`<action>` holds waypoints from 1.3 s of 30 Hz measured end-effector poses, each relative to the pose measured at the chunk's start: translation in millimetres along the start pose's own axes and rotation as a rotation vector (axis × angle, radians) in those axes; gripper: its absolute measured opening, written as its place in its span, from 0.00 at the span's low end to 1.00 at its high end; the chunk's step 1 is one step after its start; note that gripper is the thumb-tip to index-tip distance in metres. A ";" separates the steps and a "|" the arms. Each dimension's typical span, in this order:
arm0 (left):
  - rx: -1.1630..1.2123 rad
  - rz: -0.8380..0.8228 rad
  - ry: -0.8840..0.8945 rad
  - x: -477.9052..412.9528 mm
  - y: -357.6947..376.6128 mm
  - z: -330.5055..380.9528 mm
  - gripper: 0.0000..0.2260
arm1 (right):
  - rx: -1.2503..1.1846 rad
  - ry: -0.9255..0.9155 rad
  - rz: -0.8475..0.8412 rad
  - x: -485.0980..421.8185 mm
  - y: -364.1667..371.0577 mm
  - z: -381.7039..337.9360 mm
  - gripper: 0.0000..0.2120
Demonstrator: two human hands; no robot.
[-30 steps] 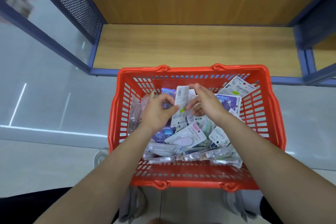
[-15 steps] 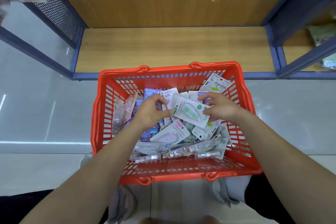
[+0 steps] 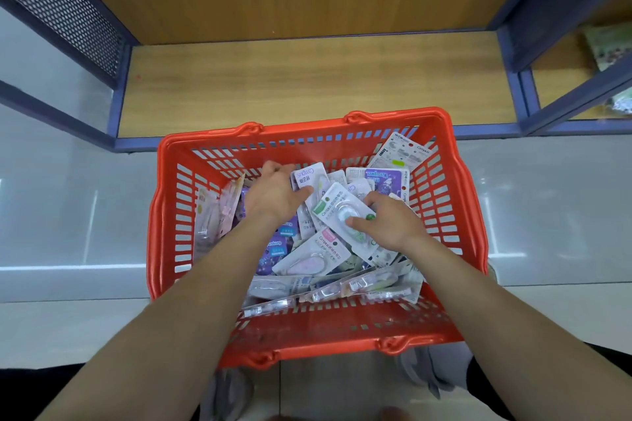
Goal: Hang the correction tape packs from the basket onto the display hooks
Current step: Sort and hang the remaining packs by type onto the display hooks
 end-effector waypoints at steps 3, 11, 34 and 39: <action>0.169 0.034 0.029 2.7 0.9 2.8 0.19 | -0.040 -0.018 0.072 3.6 2.9 3.8 0.22; 0.620 0.019 -0.031 12.4 4.2 -4.1 0.15 | -0.534 -0.005 0.149 8.9 1.8 18.7 0.11; 0.978 0.217 -0.217 91.7 -28.9 -77.6 0.24 | -1.109 0.101 -0.315 11.9 77.6 -67.4 0.10; 0.881 0.033 -0.119 77.6 -26.3 -62.8 0.28 | -0.974 0.037 -0.145 3.8 50.5 -65.4 0.09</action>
Point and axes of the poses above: each hand's wrist, its own x-axis away from the middle knuckle, its own y-axis out of the palm, z = x × y, the point moved 8 cm from there along -x, towards the middle knuckle, and after that the axes turned 1 degree about z, right-handed, at the moved point
